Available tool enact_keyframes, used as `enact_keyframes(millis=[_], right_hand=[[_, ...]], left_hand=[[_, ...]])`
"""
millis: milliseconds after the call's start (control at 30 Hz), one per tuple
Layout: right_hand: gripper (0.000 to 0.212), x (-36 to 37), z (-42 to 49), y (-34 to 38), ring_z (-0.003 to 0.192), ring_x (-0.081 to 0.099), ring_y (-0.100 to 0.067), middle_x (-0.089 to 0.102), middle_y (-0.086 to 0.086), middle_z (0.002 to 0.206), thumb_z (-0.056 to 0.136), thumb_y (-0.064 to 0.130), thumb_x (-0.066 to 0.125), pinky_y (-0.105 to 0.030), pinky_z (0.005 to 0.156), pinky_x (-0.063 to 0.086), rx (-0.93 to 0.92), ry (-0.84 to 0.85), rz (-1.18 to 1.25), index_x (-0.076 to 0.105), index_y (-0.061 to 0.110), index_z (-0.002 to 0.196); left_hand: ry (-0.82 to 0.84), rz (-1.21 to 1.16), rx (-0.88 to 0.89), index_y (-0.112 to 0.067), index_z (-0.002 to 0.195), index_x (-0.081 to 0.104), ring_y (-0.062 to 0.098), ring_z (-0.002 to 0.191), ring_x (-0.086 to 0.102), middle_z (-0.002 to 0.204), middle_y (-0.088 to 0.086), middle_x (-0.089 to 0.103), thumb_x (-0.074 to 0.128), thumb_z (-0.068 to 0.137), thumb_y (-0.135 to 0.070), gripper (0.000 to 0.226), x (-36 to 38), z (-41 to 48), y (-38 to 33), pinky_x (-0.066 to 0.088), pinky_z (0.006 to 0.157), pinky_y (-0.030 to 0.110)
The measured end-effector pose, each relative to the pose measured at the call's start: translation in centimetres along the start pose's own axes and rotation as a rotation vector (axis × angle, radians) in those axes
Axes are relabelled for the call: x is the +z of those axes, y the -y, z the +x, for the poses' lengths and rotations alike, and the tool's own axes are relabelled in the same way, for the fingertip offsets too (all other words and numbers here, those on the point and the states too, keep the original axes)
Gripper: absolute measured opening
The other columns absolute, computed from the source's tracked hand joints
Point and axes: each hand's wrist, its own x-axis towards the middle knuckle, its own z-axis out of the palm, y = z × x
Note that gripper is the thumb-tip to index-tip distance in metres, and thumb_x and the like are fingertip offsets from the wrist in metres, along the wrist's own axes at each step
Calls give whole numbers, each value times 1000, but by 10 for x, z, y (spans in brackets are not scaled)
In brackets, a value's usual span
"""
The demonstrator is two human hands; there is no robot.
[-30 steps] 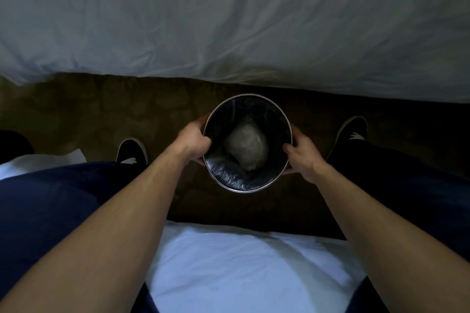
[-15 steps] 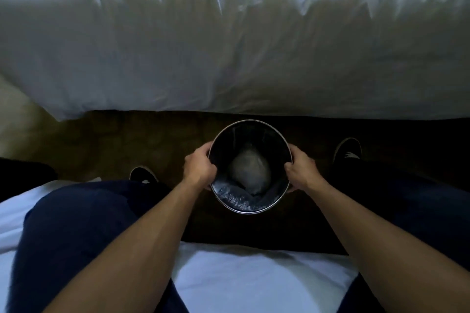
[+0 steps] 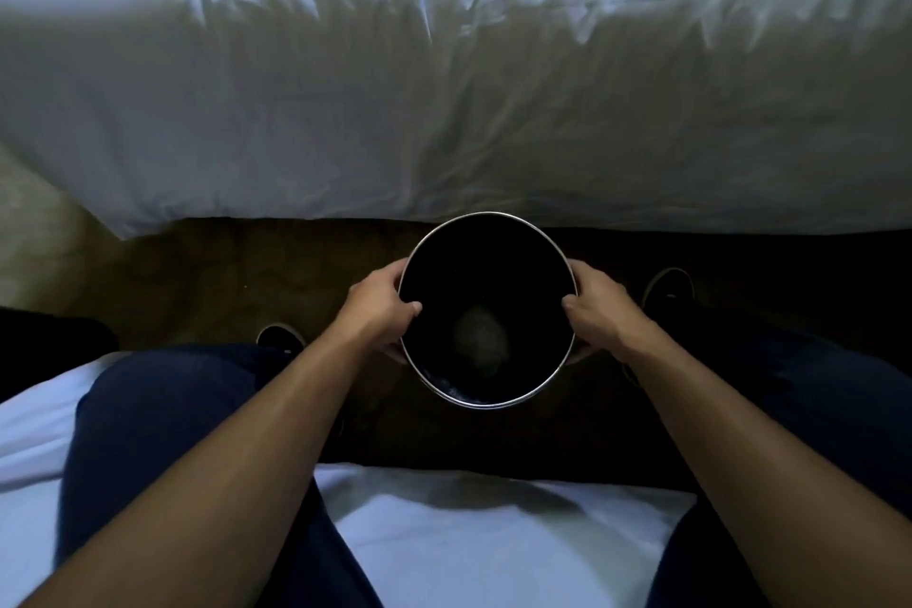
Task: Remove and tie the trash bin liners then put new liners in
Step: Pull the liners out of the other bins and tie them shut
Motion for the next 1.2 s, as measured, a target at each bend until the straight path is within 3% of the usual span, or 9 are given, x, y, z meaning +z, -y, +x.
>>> enact_keyframes(millis=[67,133,233,433,567,667,800,967,1200], right_hand=[[52,-11,-22,23,86,70,-33,61,-10,121,90,2,46,-40,51,59,-69,-54,-86,56,26,135],[46,-22,-46,49,102,65,-35,65,-10,121,87,3,44,-37,66,58,-172,-129,-277,61,23,126],[45,-28,-77,85,111,62,-36,68,-9,121,84,8,45,-46,86,57,-293,-205,-387,62,26,121],[48,13,-85,155,98,67,-29,69,-2,107,74,35,52,-47,83,59,-454,-242,-256,55,37,122],[43,71,-59,195,100,65,-25,67,1,106,81,28,52,-40,86,56,-544,-145,-225,55,34,124],[45,117,-27,209,103,65,-28,67,-3,114,84,23,50,-43,88,57,-528,-65,-246,54,33,128],[49,164,21,200,112,63,-27,67,-4,123,87,17,49,-39,93,54,-457,12,-329,55,30,134],[47,203,84,164,86,71,-32,64,-9,112,85,11,49,-43,53,62,-263,124,-241,58,27,128],[50,251,152,119,93,69,-34,63,-8,121,88,13,56,-49,59,63,-115,221,-180,54,37,132]], left_hand=[[-14,18,65,-43,136,53,31,86,71,119,1,63,63,94,-4,59,-19,-17,-13,61,52,43],[-50,82,154,-46,131,56,26,90,72,112,-5,68,68,89,-8,58,-43,-35,-25,61,57,38],[-135,102,239,-43,129,58,24,88,71,109,-4,71,72,87,-8,57,-82,-60,-37,58,57,33],[-318,116,338,-41,141,43,34,100,70,119,13,69,76,87,-16,69,-177,-85,-21,56,88,53],[-422,185,290,-40,144,38,30,95,69,121,10,66,78,85,-20,74,-231,-80,16,54,93,50],[-421,141,256,-23,149,40,22,108,61,128,5,60,76,87,-11,73,-246,-59,53,47,96,35],[-343,93,209,-20,149,41,22,122,58,134,4,60,77,85,-11,74,-242,-8,107,46,108,44],[-263,56,98,-22,151,40,23,127,56,140,3,57,77,85,-16,76,-210,61,161,45,109,43],[-181,-18,-101,-33,148,39,35,106,66,131,8,62,75,88,-17,72,-173,120,211,58,87,51]])
